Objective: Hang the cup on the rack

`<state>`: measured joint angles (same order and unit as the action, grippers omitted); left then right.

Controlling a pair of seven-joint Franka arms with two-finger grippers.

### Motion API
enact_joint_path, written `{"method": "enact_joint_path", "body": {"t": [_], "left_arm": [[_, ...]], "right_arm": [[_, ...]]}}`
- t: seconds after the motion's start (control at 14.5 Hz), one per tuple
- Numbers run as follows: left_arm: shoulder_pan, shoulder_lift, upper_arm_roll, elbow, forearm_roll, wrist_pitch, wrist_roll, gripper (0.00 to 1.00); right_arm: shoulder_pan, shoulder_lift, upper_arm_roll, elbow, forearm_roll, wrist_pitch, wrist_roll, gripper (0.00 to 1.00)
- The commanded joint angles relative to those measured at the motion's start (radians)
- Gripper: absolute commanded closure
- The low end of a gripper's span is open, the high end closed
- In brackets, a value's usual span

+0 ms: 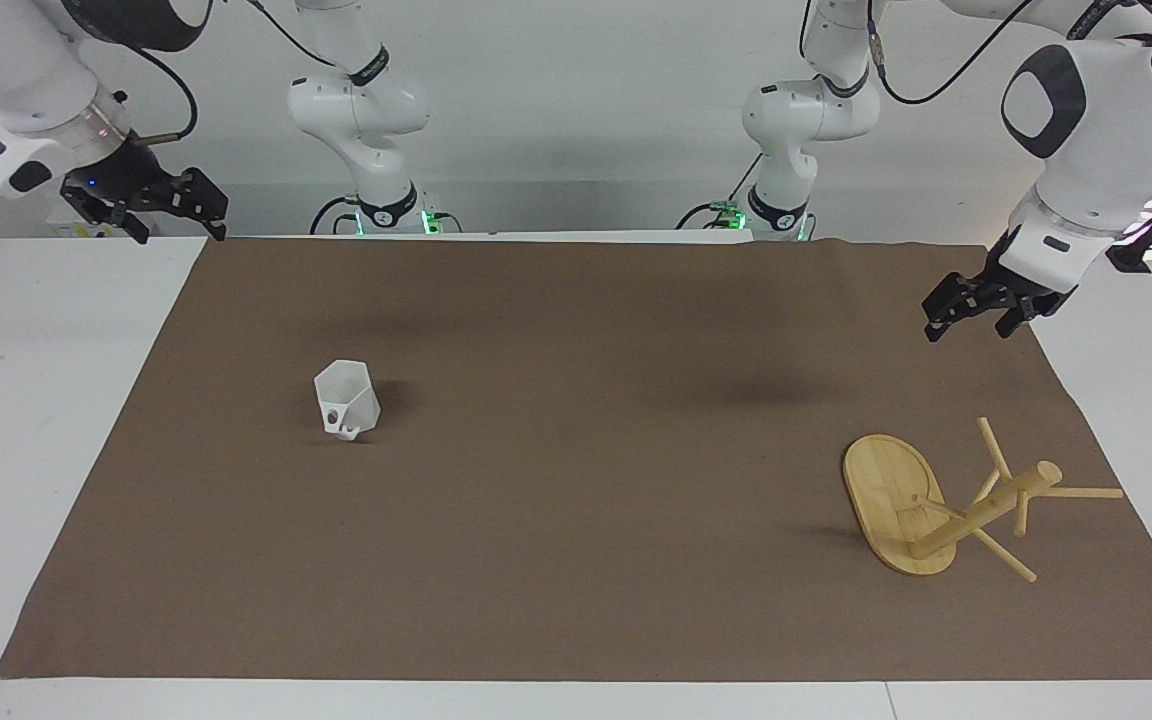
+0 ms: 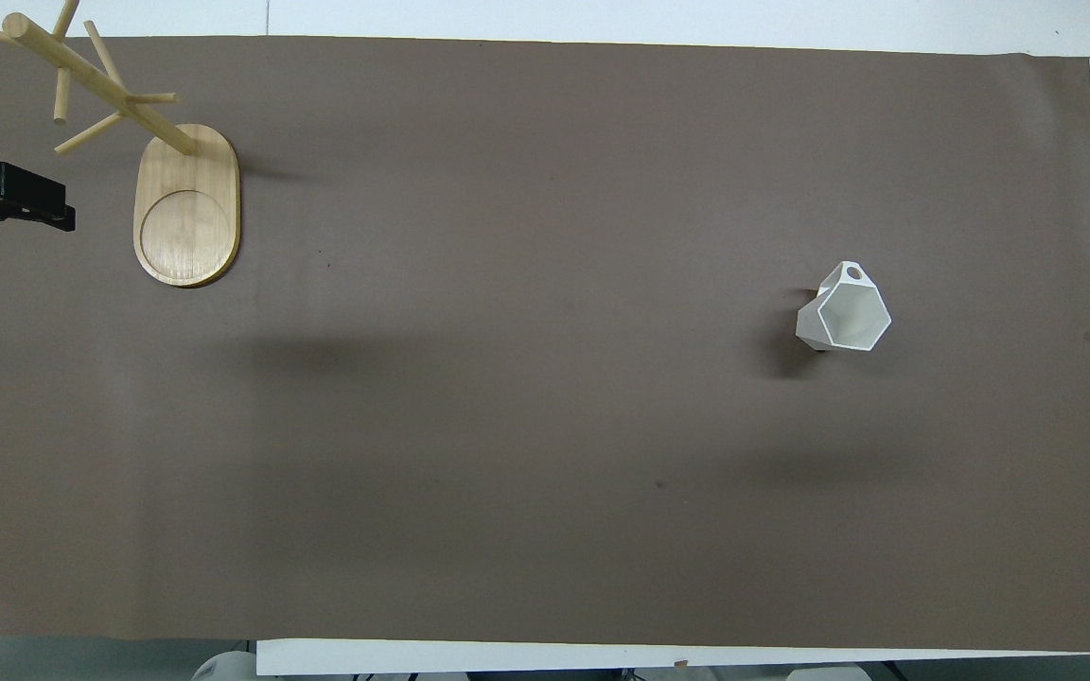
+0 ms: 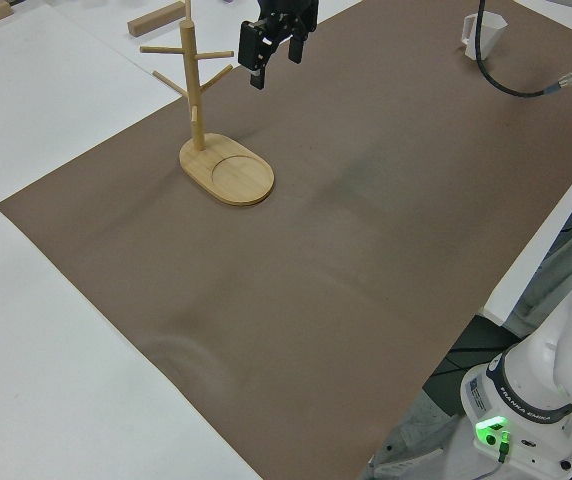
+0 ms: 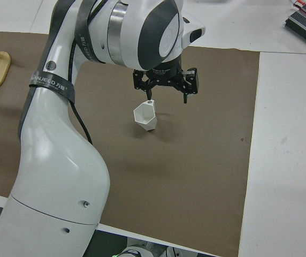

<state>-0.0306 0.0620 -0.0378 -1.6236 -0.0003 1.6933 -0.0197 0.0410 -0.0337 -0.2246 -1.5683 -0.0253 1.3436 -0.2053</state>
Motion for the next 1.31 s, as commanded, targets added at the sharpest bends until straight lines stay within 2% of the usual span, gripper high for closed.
{"method": "enact_joint_path", "body": {"t": [0.0,0.41,0.55,0.69,0.83,1.03,1.17,1.24], "left_arm": [[0.008,-0.021,-0.002,-0.018,-0.006,0.002,-0.009,0.00],[0.008,-0.021,-0.002,-0.018,-0.007,0.002,-0.009,0.00],[0.008,-0.022,-0.002,-0.018,-0.006,0.002,-0.009,0.00],[0.008,-0.021,-0.002,-0.018,-0.007,0.002,-0.009,0.00],[0.008,-0.021,-0.002,-0.018,-0.007,0.002,-0.009,0.00],[0.008,-0.021,-0.002,-0.018,-0.006,0.002,-0.009,0.00],[0.008,-0.021,-0.002,-0.018,-0.006,0.002,-0.009,0.00],[0.008,-0.021,-0.002,-0.018,-0.007,0.002,-0.009,0.00]], "right_arm": [[0.007,-0.023,0.001,-0.027,-0.021,0.020,0.023,0.00],[0.004,-0.015,0.013,-0.027,-0.005,0.031,0.014,0.00],[0.013,-0.020,0.013,-0.027,0.007,0.051,-0.079,0.00],[-0.001,-0.018,0.008,-0.042,0.021,0.132,-0.362,0.00],[-0.074,0.010,0.005,-0.042,0.094,0.152,-0.623,0.00],[-0.214,0.084,0.005,-0.055,0.325,0.196,-1.085,0.00],[-0.314,0.142,0.005,-0.093,0.537,0.192,-1.308,0.00],[-0.338,0.168,0.005,-0.114,0.597,0.192,-1.427,0.00]]}}
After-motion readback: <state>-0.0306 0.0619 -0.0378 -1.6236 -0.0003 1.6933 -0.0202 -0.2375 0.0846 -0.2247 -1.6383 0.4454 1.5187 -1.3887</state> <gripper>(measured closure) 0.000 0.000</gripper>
